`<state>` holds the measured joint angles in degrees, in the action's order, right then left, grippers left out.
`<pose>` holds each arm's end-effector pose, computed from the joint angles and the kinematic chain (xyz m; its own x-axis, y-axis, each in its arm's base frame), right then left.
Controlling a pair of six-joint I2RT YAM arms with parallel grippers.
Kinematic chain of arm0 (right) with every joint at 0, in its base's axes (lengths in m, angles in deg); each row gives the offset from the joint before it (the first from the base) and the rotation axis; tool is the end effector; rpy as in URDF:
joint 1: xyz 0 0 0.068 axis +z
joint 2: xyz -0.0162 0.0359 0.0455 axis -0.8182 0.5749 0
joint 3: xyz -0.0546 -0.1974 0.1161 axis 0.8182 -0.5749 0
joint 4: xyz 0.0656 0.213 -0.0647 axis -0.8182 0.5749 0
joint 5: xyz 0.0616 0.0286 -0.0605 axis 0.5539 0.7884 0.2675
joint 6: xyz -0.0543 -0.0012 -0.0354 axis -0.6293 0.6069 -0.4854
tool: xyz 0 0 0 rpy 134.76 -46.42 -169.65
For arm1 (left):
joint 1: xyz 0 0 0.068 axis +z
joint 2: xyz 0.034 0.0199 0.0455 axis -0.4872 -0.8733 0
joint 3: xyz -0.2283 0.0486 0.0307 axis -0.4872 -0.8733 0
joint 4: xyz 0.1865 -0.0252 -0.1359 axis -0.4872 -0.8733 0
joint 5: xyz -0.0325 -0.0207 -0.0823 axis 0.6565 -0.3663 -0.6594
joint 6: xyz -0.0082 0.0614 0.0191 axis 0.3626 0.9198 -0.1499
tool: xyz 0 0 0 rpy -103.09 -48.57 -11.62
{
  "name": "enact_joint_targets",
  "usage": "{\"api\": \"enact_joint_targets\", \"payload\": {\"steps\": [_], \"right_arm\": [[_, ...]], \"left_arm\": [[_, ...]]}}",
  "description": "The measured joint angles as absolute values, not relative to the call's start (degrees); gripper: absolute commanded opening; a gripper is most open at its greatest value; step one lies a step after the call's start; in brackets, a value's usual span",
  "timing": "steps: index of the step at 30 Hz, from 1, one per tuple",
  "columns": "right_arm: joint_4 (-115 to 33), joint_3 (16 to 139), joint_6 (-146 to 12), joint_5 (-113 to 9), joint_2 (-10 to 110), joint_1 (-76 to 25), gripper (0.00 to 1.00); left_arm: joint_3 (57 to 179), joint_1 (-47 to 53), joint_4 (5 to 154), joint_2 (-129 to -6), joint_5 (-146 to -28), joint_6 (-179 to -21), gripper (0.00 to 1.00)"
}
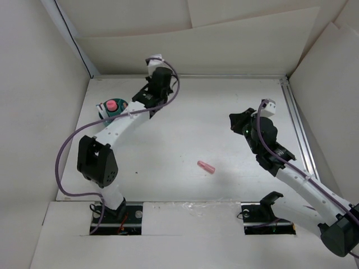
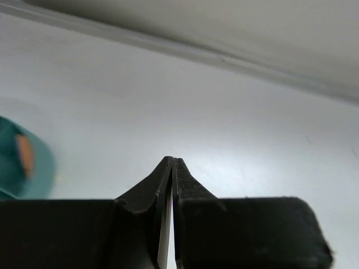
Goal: Sort the stationery into containers
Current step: Pick up the pen from the center of the board.
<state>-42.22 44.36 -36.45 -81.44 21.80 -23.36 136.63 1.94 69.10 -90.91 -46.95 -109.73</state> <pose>0.2007 0.1012 0.2941 -0.2207 0.5255 -0.8217 -0.0526 0.8348 0.5480 0.3555 -0.1529 0.3335 -0.2149 -0.2310 -0.9489 -0.1424 0.9687 -0.2035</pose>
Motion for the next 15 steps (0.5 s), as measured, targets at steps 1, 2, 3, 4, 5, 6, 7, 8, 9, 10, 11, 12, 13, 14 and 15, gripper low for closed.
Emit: {"api": "enact_joint_targets", "payload": {"steps": [1,2,3,4,5,6,7,8,9,10,11,12,13,14,15], "right_arm": [[-42.22,44.36,-36.47,-81.59,21.86,-23.36,0.0],[-42.22,44.36,-36.45,-81.79,21.86,-23.36,0.0],[-42.22,44.36,-36.45,-81.94,21.86,-23.36,0.0],[-42.25,44.36,-36.45,-82.08,21.86,-23.36,0.0],[-42.22,44.36,-36.45,-82.25,21.88,-23.36,0.03],[-42.2,44.36,-36.45,-82.38,21.86,-23.36,0.05],[-42.2,44.36,-36.45,-82.53,21.86,-23.36,0.08],[-42.22,44.36,-36.43,-82.69,21.86,-23.36,0.09],[-42.18,44.36,-36.43,-82.75,21.86,-23.42,0.1],[-42.18,44.36,-36.45,-82.86,21.86,-23.49,0.14],[-42.18,44.36,-36.47,-83.02,21.86,-23.55,0.16],[-42.18,44.36,-36.45,-83.19,21.86,-23.66,0.19],[-42.18,44.36,-36.43,-83.43,21.86,-23.75,0.23],[-42.18,44.36,-36.43,-83.61,21.86,-23.8,0.25],[-42.14,44.36,-36.38,-83.82,21.84,-23.82,0.29]], "left_arm": [[135.6,-0.21,68.31,-90.3,-49.02,-110.83,0.0],[133.68,-2.11,67.76,-89.38,-51.23,-111.98,0.0],[131.34,-4.16,67.17,-88.47,-53.24,-112.82,0.0],[129.02,-6.26,66.39,-87.72,-55.06,-113.67,0.0],[126.68,-8.14,65.93,-87.29,-56.74,-114.24,0.02],[124.54,-9.91,65.51,-87.11,-58.44,-114.5,0.04],[122.83,-12.01,64.84,-87.13,-60.02,-114.69,0.05],[121.57,-13.84,63.92,-87.5,-61.42,-114.69,0.09],[120.93,-15.72,63.0,-87.96,-62.57,-114.61,0.1],[120.76,-17.69,62.3,-88.73,-63.56,-114.41,0.12],[120.76,-19.99,62.06,-89.43,-64.15,-114.19,0.14],[120.95,-22.3,61.86,-90.3,-64.59,-113.82,0.21],[121.39,-24.75,61.54,-91.2,-64.87,-113.27,0.25],[121.98,-27.42,61.32,-92.27,-64.89,-113.06,0.27],[122.62,-29.54,61.12,-93.25,-64.94,-112.88,0.3]]}}
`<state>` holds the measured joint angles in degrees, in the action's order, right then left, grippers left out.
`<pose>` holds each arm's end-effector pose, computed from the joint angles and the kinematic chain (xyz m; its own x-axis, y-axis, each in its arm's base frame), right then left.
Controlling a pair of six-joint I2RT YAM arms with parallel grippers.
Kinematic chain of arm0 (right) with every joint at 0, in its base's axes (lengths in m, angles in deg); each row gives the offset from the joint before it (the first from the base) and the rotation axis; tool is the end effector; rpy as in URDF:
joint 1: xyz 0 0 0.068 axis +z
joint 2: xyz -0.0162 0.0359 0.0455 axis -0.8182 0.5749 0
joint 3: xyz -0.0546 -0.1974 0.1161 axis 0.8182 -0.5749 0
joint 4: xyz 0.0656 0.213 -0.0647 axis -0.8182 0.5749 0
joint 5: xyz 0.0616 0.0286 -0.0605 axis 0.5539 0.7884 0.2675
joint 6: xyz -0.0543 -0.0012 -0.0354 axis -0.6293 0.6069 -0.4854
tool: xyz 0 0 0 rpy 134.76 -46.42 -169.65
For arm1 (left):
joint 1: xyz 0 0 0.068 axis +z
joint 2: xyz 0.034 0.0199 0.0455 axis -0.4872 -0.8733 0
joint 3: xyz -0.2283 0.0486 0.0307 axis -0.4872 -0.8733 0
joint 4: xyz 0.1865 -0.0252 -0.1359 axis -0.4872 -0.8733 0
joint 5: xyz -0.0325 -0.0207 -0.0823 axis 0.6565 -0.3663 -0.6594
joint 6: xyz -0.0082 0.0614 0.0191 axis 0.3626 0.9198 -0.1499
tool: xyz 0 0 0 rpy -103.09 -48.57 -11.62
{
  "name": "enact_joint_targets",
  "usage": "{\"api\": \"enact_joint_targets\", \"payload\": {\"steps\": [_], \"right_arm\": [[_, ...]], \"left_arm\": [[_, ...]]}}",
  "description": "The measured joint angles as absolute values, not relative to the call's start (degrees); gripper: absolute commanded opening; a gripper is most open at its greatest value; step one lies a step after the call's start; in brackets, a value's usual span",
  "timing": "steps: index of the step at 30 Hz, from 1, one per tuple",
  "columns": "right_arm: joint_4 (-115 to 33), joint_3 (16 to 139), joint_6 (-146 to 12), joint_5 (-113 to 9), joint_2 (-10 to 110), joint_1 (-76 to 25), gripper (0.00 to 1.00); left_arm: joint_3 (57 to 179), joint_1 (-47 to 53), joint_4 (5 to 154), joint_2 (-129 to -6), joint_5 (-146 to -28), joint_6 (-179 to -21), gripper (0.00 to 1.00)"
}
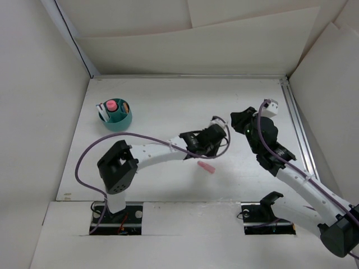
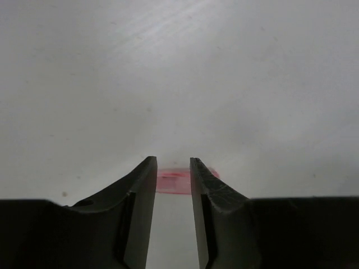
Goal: Sort the stationery into containers
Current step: Pick up the pen from the center of the board.
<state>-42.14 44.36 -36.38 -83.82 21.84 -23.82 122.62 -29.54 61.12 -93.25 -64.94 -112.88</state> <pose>0.2019 0.0975 0.2939 -0.1933 0.5308 -0.8252 -0.0124 0.8396 0.5430 0.2055 -0.3149 0.2215 -0.6105 0.2421 -0.7541 0.5363 0.8270 -0.1686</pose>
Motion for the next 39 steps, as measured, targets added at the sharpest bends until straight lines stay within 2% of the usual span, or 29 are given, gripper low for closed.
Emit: {"api": "enact_joint_targets", "payload": {"steps": [2,5,6,8,15,24,39], "right_arm": [[-42.03,44.36,-36.45,-84.22,21.69,-23.82,0.38],[-41.44,44.36,-36.27,-84.81,21.03,-23.82,0.46],[-41.28,44.36,-36.25,-84.89,20.68,-23.82,0.5],[-40.96,44.36,-36.19,-85.31,20.07,-23.82,0.52],[-40.83,44.36,-35.99,-85.92,19.17,-24.23,0.52],[-40.76,44.36,-35.99,-85.92,19.22,-24.25,0.52],[-40.74,44.36,-35.99,-85.88,19.22,-24.25,0.52]], "left_arm": [[123.66,-33.78,60.81,-95.24,-65.13,-113.19,0.35],[123.64,-36.07,60.09,-96.4,-65.88,-116.33,0.38],[123.07,-35.96,60.22,-96.4,-66.12,-117.86,0.42],[120.47,-35.22,61.95,-95.68,-66.49,-122.02,0.44],[108.3,-34.52,64.75,-91.05,-67.95,-134.04,0.51],[108.1,-40.64,64.64,-90.91,-67.78,-139.92,0.52],[108.1,-40.34,64.81,-91.4,-67.27,-141.73,0.55]]}}
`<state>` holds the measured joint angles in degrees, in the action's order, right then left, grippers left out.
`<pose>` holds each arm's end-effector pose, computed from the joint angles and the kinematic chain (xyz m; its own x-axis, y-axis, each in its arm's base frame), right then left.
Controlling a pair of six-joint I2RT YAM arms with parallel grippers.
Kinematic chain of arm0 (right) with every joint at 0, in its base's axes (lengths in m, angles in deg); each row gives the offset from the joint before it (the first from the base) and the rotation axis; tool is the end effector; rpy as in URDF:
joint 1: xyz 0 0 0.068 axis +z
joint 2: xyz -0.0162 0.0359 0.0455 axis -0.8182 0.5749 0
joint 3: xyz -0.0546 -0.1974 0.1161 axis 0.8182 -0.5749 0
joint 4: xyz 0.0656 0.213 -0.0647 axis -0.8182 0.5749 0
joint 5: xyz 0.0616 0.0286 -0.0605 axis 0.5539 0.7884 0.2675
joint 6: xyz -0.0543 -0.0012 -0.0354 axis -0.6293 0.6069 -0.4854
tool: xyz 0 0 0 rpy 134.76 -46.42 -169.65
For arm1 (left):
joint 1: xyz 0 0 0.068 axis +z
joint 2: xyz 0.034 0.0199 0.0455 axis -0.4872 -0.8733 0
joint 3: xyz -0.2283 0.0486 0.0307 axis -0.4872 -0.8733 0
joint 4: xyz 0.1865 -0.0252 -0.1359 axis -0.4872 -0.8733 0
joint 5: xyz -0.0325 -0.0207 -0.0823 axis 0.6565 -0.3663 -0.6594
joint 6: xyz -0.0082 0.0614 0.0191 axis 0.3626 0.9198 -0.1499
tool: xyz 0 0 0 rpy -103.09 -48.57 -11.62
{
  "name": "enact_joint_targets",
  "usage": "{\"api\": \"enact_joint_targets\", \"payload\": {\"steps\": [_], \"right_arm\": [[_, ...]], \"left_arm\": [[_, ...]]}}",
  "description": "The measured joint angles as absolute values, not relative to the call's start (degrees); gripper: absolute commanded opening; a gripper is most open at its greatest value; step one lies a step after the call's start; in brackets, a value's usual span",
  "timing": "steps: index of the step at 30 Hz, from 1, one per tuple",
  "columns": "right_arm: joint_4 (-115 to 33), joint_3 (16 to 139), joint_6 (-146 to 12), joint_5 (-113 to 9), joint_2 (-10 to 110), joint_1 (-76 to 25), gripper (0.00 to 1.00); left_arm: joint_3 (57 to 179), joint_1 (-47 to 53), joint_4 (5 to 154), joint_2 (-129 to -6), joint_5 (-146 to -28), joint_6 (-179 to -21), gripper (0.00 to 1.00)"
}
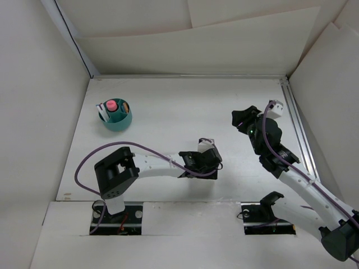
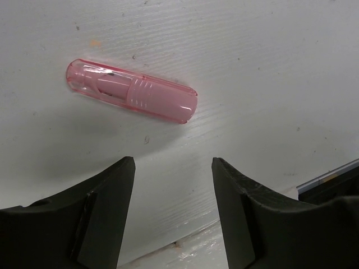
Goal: Sort the stationery into containers
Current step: Pick up the pen from the center of the board.
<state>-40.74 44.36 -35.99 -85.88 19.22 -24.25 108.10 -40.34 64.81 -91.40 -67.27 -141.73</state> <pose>0.1952 0.0897 0.3002 -0.1526 0.5488 -0.8219 0.0131 0.8327 0.5536 0.1294 -0.3176 0.1616 -0.8587 0.0635 -0.5085 0.3148 0.8484 -0.4256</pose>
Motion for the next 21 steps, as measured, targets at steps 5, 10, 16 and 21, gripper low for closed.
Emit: {"api": "enact_joint_targets", "payload": {"steps": [5,10,16,21], "right_arm": [[-40.74,44.36,-35.99,-85.81,19.22,-24.25,0.52],[-40.74,44.36,-35.99,-85.62,19.22,-24.25,0.52],[-40.74,44.36,-35.99,-85.59,19.22,-24.25,0.52],[-40.74,44.36,-35.99,-85.53,19.22,-24.25,0.52]], "left_arm": [[108.36,-40.34,64.81,-92.66,-67.3,-141.75,0.55],[108.78,-40.34,64.9,-93.47,-67.3,-141.75,0.55],[109.15,-40.34,65.14,-94.48,-67.21,-141.75,0.55],[109.41,-40.34,65.01,-95.22,-65.83,-141.71,0.55]]}}
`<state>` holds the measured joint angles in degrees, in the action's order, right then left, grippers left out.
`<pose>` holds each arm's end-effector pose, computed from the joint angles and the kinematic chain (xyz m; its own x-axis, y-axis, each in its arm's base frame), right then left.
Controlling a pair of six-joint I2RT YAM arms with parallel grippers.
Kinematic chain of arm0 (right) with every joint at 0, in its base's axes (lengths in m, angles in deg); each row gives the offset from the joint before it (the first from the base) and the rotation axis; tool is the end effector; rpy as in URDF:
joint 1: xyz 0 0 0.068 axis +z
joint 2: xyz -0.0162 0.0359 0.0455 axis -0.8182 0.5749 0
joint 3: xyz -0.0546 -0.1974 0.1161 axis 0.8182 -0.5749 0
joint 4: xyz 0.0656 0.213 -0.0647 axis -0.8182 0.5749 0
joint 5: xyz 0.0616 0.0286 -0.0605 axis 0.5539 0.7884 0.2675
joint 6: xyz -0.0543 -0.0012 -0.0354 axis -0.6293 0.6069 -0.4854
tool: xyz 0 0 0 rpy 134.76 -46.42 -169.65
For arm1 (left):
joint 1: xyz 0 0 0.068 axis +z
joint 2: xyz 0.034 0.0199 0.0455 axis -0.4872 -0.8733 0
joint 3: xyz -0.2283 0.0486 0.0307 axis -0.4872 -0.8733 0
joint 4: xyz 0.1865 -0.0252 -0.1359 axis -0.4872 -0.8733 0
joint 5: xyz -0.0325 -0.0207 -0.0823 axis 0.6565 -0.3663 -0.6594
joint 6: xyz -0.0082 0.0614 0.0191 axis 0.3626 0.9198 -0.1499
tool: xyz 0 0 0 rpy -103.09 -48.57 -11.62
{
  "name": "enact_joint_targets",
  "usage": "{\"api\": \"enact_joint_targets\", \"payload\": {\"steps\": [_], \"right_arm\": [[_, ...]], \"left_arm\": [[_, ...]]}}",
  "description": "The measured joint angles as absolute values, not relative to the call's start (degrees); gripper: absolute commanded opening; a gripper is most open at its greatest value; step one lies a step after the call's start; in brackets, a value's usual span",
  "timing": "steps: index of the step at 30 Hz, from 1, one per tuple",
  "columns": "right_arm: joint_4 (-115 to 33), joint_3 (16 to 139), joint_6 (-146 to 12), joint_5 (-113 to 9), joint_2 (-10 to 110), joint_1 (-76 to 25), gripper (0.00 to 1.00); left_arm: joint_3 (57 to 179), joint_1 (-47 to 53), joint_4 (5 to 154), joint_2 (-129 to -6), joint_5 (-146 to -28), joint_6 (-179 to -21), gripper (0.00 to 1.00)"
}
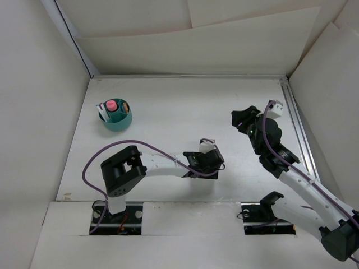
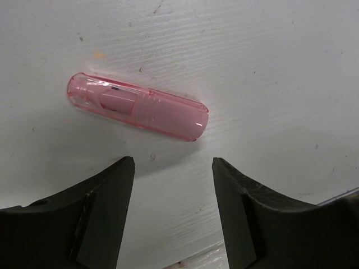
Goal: Sort the stationery into containers
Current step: Pick up the pen from the center of the board.
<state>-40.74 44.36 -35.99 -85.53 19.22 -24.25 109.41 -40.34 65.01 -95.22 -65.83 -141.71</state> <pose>0.1952 0.0900 0.3002 -0.1563 0.5486 -0.8214 0.0083 0.8323 0.5543 0.1331 -0.3238 0.1468 -0.8576 0.0729 -0.5092 0.3031 0.8714 -0.3858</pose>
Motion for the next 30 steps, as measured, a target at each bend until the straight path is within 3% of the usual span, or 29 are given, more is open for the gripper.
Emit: {"api": "enact_joint_targets", "payload": {"steps": [30], "right_arm": [[-40.72,44.36,-36.01,-84.7,19.35,-24.25,0.52]], "left_arm": [[115.84,-36.49,65.93,-101.43,-57.26,-136.44,0.51]]}}
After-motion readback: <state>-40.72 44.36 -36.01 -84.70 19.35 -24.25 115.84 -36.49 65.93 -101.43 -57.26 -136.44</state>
